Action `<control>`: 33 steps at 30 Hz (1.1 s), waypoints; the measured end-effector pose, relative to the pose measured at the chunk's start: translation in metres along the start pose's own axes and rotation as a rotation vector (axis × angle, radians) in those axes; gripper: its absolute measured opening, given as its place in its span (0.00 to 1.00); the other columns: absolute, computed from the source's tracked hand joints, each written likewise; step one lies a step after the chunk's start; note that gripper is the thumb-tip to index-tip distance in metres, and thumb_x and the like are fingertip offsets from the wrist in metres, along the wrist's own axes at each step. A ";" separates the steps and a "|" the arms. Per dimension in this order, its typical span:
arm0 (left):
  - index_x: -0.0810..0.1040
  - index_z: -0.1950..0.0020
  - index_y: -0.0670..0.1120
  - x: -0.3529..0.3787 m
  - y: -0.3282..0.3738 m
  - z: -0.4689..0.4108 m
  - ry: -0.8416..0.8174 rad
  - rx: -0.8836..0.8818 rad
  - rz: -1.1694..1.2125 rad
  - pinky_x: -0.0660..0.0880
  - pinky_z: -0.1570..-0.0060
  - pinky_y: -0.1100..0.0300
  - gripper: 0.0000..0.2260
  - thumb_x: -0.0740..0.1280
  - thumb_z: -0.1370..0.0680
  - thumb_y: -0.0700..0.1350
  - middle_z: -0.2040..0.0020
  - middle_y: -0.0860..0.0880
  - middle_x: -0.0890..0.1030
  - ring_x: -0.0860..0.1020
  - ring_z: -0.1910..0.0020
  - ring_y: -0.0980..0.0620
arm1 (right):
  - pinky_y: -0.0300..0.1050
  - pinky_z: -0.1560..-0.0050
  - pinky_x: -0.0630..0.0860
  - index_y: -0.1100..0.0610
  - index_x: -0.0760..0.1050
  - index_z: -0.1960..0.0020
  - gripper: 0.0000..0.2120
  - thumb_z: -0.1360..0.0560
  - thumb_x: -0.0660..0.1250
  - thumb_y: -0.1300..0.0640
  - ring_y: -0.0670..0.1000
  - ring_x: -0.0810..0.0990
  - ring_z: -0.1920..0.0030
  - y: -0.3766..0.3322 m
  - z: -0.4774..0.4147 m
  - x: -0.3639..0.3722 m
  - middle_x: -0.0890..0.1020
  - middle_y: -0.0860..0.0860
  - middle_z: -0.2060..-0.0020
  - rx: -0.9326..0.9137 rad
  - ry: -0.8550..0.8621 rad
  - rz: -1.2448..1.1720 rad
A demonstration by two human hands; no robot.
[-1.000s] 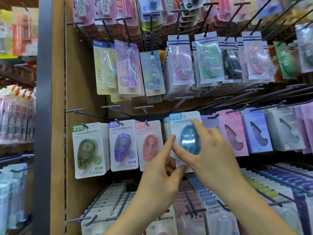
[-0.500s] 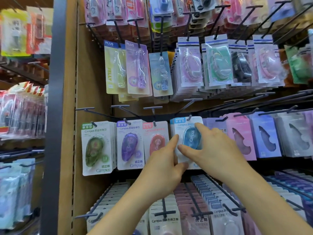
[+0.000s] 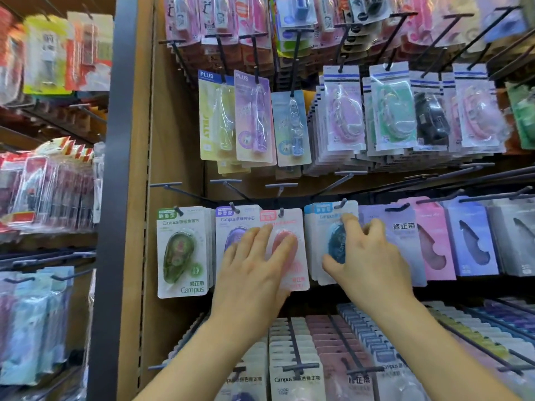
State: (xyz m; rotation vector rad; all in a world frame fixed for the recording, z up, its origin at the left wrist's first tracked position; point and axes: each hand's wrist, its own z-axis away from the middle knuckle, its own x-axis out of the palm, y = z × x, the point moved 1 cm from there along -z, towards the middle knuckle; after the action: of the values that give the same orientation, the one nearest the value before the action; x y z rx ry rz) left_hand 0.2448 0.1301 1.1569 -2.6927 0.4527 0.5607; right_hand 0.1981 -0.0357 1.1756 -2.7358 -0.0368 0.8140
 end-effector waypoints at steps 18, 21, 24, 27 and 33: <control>0.49 0.23 0.57 0.006 -0.010 -0.013 -0.082 0.064 -0.015 0.42 0.26 0.42 0.37 0.68 0.25 0.58 0.19 0.45 0.47 0.45 0.21 0.46 | 0.51 0.51 0.75 0.45 0.53 0.22 0.33 0.23 0.63 0.41 0.59 0.76 0.45 -0.007 -0.013 0.025 0.65 0.57 0.38 0.058 -0.039 -0.036; 0.62 0.26 0.54 0.003 -0.012 -0.004 -0.062 0.078 0.041 0.56 0.27 0.41 0.36 0.73 0.30 0.56 0.23 0.42 0.62 0.60 0.24 0.42 | 0.50 0.53 0.72 0.44 0.59 0.25 0.28 0.22 0.62 0.44 0.59 0.76 0.49 -0.002 0.011 0.017 0.69 0.54 0.42 0.013 0.011 -0.101; 0.75 0.35 0.49 -0.002 -0.005 0.015 0.153 0.151 0.216 0.75 0.40 0.46 0.21 0.69 0.27 0.50 0.32 0.42 0.74 0.73 0.35 0.41 | 0.46 0.54 0.71 0.45 0.71 0.32 0.20 0.23 0.65 0.48 0.49 0.78 0.54 0.010 0.035 0.002 0.76 0.48 0.50 -0.056 -0.030 -0.237; 0.80 0.44 0.47 -0.016 0.016 0.041 0.308 0.223 0.420 0.75 0.49 0.53 0.11 0.64 0.24 0.46 0.41 0.46 0.78 0.76 0.44 0.45 | 0.38 0.57 0.73 0.43 0.81 0.46 0.10 0.27 0.69 0.51 0.42 0.79 0.60 0.026 0.067 -0.019 0.81 0.43 0.60 -0.116 -0.141 -0.434; 0.80 0.46 0.48 -0.029 0.076 0.102 0.292 0.318 0.703 0.76 0.56 0.54 0.09 0.66 0.26 0.42 0.46 0.48 0.79 0.78 0.51 0.47 | 0.40 0.63 0.75 0.35 0.80 0.49 0.11 0.31 0.73 0.40 0.46 0.80 0.64 0.069 0.140 -0.056 0.83 0.44 0.62 -0.106 -0.365 -0.580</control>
State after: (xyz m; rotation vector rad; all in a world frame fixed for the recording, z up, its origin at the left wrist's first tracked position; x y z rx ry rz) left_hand 0.1587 0.1098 1.0610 -2.2626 1.4592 0.2269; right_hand 0.0712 -0.0711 1.0743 -2.4106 -0.9185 1.1232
